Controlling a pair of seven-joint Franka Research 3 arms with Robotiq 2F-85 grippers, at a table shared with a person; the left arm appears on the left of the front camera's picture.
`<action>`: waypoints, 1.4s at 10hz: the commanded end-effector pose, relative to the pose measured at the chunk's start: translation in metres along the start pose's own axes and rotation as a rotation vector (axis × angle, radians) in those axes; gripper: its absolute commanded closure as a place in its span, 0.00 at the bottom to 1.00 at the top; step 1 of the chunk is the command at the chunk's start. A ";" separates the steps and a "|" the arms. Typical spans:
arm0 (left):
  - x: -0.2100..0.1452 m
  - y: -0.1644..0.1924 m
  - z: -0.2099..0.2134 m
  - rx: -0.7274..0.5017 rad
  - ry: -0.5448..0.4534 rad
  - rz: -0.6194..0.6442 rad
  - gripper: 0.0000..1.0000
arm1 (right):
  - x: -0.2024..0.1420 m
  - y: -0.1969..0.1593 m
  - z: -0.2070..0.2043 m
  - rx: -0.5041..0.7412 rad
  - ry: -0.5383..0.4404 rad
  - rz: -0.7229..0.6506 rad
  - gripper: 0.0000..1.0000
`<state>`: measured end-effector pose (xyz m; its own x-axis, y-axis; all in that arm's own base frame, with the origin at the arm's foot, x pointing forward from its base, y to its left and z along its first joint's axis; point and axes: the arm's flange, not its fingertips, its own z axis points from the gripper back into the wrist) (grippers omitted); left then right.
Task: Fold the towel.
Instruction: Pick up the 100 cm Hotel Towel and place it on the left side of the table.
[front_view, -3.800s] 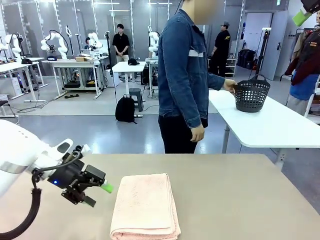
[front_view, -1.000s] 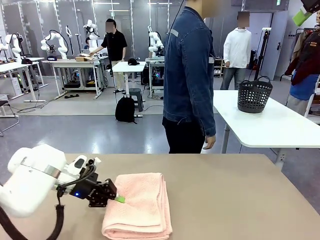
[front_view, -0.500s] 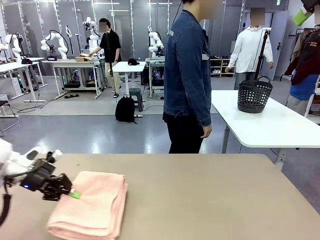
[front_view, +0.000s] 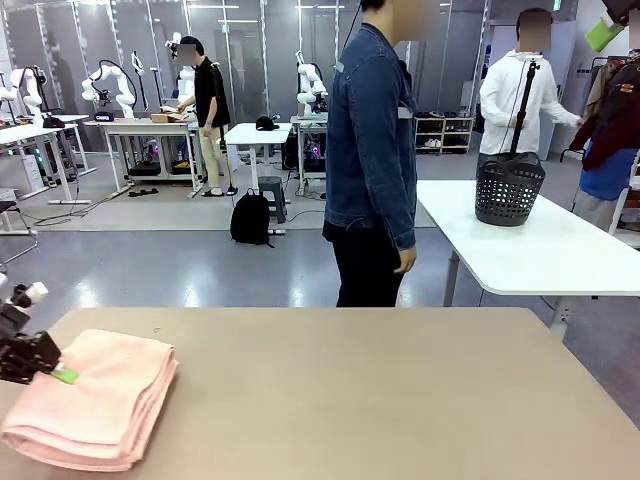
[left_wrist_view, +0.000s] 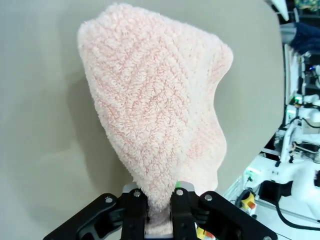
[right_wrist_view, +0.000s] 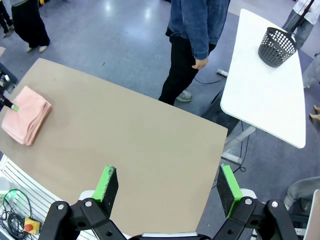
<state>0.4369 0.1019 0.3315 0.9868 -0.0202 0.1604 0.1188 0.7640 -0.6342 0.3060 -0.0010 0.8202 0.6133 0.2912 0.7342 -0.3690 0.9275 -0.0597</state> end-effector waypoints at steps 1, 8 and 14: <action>0.009 0.012 0.024 -0.004 0.034 0.012 1.00 | 0.001 0.000 0.000 0.003 0.003 -0.003 0.00; 0.011 0.012 0.052 0.055 0.021 0.064 0.11 | 0.001 0.000 0.000 0.003 0.003 -0.003 0.00; -0.005 -0.013 0.079 0.154 -0.032 0.092 0.00 | 0.001 0.000 0.000 0.003 0.003 -0.003 0.00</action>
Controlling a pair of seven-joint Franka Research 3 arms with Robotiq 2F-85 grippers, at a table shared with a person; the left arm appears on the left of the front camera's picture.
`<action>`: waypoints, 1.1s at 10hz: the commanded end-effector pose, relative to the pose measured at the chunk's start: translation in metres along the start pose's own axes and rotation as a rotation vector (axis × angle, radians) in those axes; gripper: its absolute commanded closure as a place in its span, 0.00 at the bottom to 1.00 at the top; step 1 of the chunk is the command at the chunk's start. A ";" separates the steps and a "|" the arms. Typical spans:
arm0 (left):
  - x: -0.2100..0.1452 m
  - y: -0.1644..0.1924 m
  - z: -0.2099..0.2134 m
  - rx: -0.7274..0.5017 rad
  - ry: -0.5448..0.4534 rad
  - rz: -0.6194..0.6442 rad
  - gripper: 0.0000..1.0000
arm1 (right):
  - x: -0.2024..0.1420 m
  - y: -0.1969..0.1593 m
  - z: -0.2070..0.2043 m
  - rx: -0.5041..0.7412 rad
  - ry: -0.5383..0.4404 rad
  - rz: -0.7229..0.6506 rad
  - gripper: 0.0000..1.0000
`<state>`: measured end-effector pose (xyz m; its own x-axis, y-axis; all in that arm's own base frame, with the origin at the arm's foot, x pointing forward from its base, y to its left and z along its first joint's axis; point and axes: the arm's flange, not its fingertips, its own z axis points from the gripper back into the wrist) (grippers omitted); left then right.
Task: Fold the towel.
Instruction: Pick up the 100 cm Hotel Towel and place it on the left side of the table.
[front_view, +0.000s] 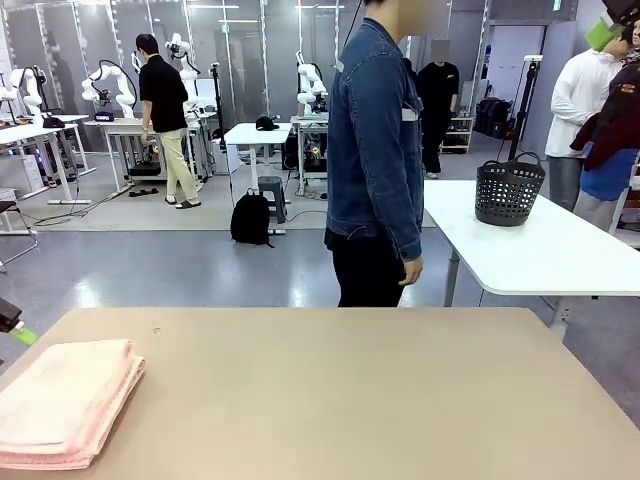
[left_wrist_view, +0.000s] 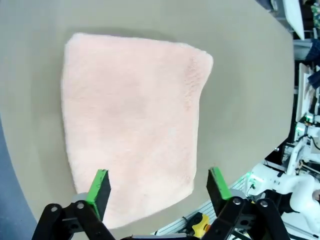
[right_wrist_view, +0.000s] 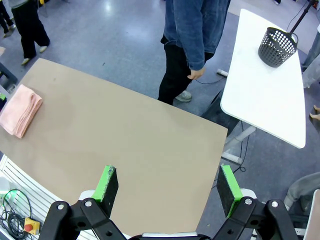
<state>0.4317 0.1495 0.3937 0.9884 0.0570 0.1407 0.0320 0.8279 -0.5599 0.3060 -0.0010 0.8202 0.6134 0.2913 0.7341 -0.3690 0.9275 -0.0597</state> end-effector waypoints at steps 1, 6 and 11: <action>-0.013 -0.016 0.009 0.069 -0.014 0.017 0.00 | 0.001 0.000 0.000 0.003 0.003 -0.003 0.00; -0.011 -0.020 0.020 0.059 -0.019 0.008 0.00 | 0.001 0.000 0.000 0.003 0.003 -0.003 0.00; -0.011 -0.020 0.020 0.059 -0.019 0.008 0.00 | 0.001 0.000 0.000 0.003 0.003 -0.003 0.00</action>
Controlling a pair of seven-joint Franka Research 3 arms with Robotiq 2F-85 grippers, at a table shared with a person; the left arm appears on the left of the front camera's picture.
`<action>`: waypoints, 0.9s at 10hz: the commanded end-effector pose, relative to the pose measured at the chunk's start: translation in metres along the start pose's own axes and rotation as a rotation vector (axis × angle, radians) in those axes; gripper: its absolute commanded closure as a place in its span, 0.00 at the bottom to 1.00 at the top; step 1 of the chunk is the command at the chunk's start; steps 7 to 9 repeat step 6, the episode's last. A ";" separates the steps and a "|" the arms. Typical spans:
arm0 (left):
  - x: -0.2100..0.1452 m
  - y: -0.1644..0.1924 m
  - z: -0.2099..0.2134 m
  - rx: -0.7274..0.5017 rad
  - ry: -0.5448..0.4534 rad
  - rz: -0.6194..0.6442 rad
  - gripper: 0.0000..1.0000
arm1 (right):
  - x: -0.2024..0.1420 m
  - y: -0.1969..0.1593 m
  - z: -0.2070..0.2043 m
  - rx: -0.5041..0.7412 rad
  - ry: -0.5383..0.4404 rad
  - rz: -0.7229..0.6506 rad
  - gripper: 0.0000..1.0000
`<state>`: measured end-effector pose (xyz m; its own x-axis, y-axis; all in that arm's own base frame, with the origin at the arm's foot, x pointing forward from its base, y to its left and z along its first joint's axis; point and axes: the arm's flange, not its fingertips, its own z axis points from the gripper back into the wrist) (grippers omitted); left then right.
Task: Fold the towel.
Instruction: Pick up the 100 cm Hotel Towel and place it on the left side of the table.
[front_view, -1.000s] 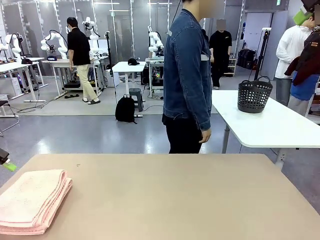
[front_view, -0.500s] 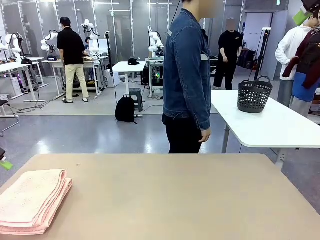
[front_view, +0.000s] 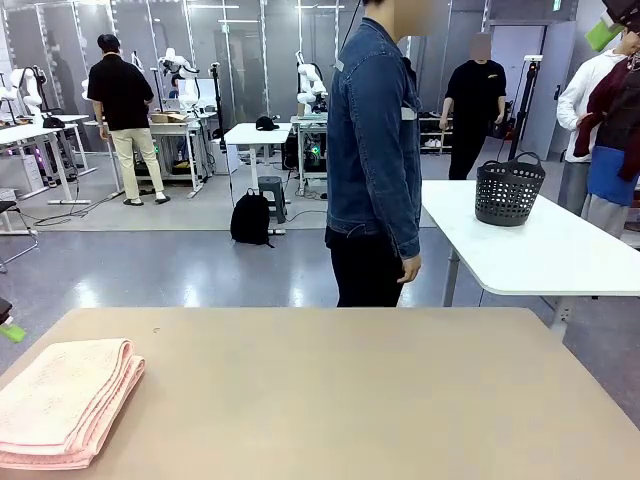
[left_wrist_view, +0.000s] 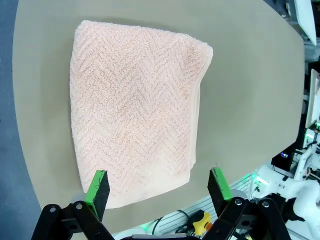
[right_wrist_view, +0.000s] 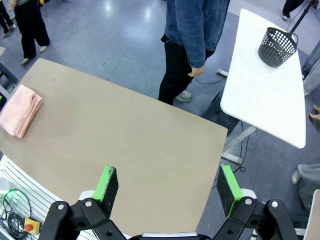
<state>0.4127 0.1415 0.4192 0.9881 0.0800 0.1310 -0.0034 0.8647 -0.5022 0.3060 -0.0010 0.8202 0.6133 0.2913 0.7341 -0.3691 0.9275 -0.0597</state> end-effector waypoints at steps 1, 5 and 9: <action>0.005 0.002 0.001 -0.014 -0.016 -0.016 0.00 | 0.001 0.000 0.000 0.003 0.003 -0.003 0.00; 0.005 0.002 0.001 -0.014 -0.016 -0.016 0.00 | 0.001 0.000 0.000 0.003 0.003 -0.003 0.00; 0.005 0.002 0.001 -0.014 -0.016 -0.016 0.00 | 0.001 0.000 0.000 0.003 0.003 -0.003 0.00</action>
